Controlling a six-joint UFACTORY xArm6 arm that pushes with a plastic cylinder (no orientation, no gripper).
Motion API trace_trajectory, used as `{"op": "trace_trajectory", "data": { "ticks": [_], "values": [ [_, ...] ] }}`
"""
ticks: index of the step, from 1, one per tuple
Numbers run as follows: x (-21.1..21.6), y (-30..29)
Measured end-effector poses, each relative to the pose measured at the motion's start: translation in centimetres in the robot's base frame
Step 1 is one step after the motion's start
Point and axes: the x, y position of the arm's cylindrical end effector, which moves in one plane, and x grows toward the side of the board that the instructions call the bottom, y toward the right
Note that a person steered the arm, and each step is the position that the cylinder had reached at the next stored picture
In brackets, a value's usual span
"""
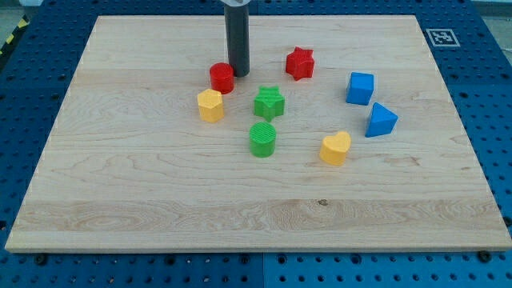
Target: Move the green star into the red circle
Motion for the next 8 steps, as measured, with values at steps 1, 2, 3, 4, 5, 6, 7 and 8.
{"op": "trace_trajectory", "data": {
  "ticks": [1,2,3,4,5,6,7,8],
  "values": [
    [0.0,0.6],
    [0.0,3.3],
    [0.6,4.2],
    [2.1,4.2],
    [2.9,5.0],
    [3.8,6.9],
    [4.5,8.8],
    [6.0,9.4]
  ]
}}
